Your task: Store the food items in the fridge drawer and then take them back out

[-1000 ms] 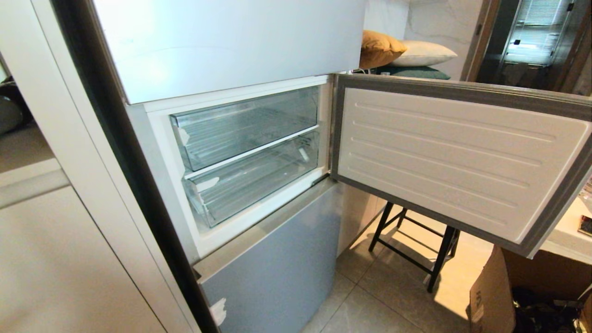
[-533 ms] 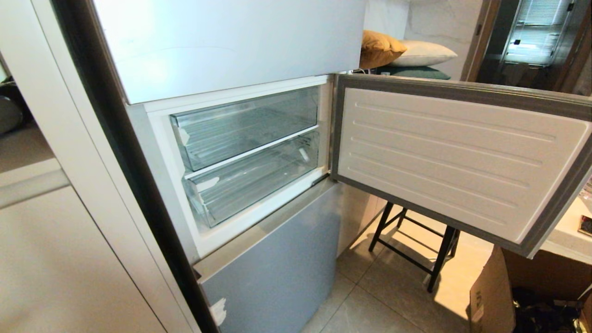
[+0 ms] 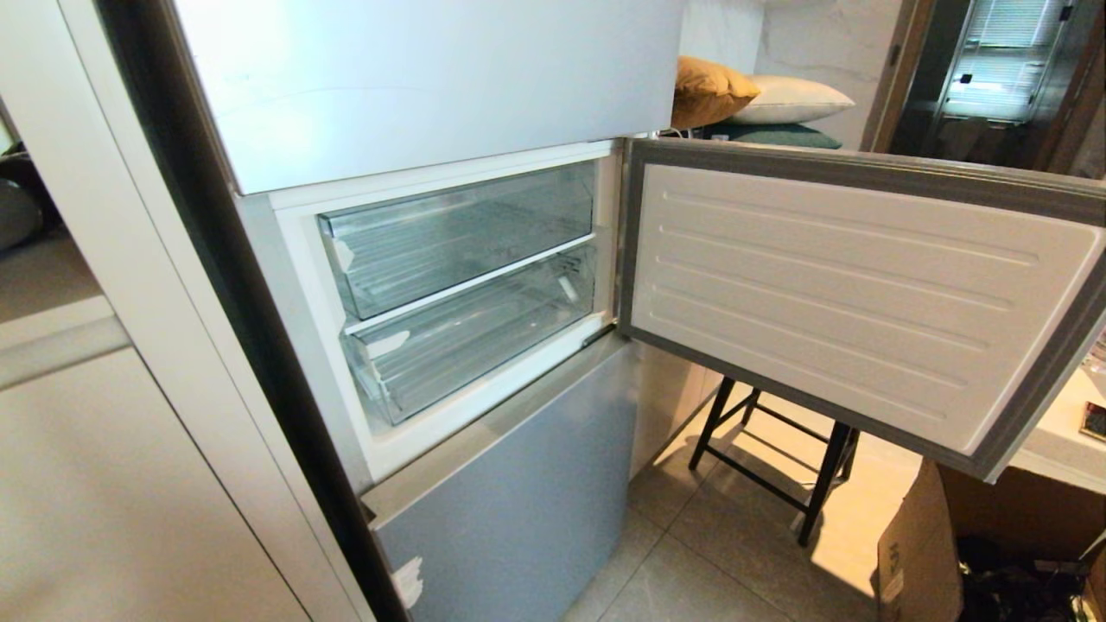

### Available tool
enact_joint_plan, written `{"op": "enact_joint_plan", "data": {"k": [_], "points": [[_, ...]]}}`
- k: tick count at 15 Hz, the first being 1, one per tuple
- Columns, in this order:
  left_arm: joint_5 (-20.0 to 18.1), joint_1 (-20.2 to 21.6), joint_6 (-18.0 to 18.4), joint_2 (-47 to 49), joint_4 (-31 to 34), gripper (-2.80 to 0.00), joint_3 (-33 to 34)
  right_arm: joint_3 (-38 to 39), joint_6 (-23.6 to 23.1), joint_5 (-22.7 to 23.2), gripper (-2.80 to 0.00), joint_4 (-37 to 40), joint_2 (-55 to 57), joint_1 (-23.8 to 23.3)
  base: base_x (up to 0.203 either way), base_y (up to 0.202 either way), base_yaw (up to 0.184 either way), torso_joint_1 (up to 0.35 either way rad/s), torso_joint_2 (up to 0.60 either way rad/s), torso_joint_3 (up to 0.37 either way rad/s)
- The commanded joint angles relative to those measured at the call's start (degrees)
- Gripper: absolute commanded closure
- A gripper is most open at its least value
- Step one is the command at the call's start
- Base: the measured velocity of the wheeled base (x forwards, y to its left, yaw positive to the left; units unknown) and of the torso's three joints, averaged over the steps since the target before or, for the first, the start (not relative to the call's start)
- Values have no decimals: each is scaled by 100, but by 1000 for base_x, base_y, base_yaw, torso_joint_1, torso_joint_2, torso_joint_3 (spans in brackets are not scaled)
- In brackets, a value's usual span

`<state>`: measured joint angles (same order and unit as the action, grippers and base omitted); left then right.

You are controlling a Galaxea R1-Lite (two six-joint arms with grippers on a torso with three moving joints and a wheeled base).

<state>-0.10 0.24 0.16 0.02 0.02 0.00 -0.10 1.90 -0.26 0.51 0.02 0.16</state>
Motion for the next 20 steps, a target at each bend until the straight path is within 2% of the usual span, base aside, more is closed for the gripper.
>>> {"op": "enact_joint_plan", "data": {"k": [1,8,20], "points": [[1,2,2,-2,-2,0,0,1,3,0,0,2,6,2,0,0,0,0,0,0],[1,2,2,-2,-2,0,0,1,3,0,0,-5,6,2,0,0,0,-11,34,22],[1,2,2,-2,-2,0,0,1,12,0,0,-6,6,2,0,0,0,-139,481,338]]}}
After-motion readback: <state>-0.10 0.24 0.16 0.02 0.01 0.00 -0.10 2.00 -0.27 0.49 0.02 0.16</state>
